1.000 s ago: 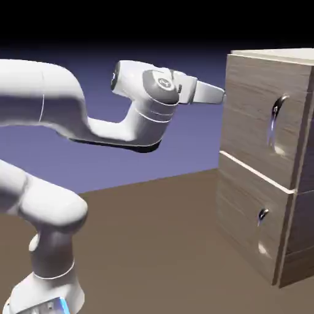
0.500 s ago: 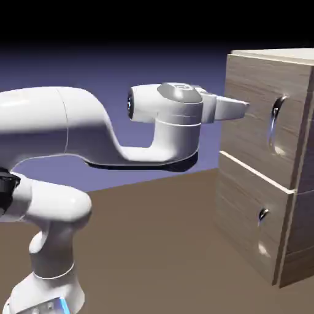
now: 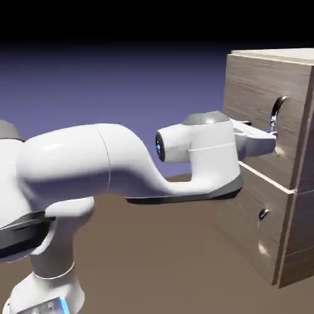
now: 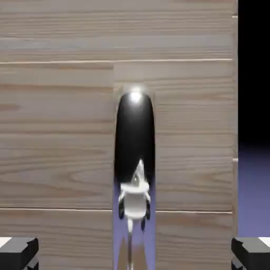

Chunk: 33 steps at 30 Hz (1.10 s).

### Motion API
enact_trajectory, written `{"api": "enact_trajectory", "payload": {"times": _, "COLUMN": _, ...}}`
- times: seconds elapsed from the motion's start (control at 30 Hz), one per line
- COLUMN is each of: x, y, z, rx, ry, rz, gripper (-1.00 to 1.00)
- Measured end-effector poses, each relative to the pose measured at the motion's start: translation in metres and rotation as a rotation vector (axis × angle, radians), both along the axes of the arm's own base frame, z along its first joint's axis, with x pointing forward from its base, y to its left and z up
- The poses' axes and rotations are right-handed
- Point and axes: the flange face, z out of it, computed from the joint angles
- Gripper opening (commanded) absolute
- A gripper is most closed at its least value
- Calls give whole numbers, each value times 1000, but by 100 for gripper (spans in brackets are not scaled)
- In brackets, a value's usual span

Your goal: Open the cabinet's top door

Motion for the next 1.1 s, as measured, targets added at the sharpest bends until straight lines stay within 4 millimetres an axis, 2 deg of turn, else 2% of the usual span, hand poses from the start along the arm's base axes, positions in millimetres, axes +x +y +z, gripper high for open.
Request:
{"api": "enact_trajectory", "payload": {"times": 0.07, "x": 21, "y": 2, "z": 0, "rx": -1, "ry": 0, "rz": 0, "gripper": 100}}
{"api": "enact_trajectory", "payload": {"times": 0.1, "x": 29, "y": 3, "z": 0, "rx": -2, "ry": 0, "rz": 0, "gripper": -100}}
{"api": "enact_trajectory", "payload": {"times": 0.17, "x": 29, "y": 3, "z": 0, "rx": -2, "ry": 0, "rz": 0, "gripper": -100}}
{"api": "enact_trajectory", "payload": {"times": 0.37, "x": -4, "y": 20, "z": 0, "rx": -6, "ry": 0, "rz": -121, "gripper": -100}}
{"api": "enact_trajectory", "payload": {"times": 0.7, "x": -57, "y": 62, "z": 0, "rx": -3, "ry": 0, "rz": -339, "gripper": -100}}
{"api": "enact_trajectory", "payload": {"times": 1.1, "x": -98, "y": 110, "z": 0, "rx": -4, "ry": 0, "rz": -544, "gripper": -100}}
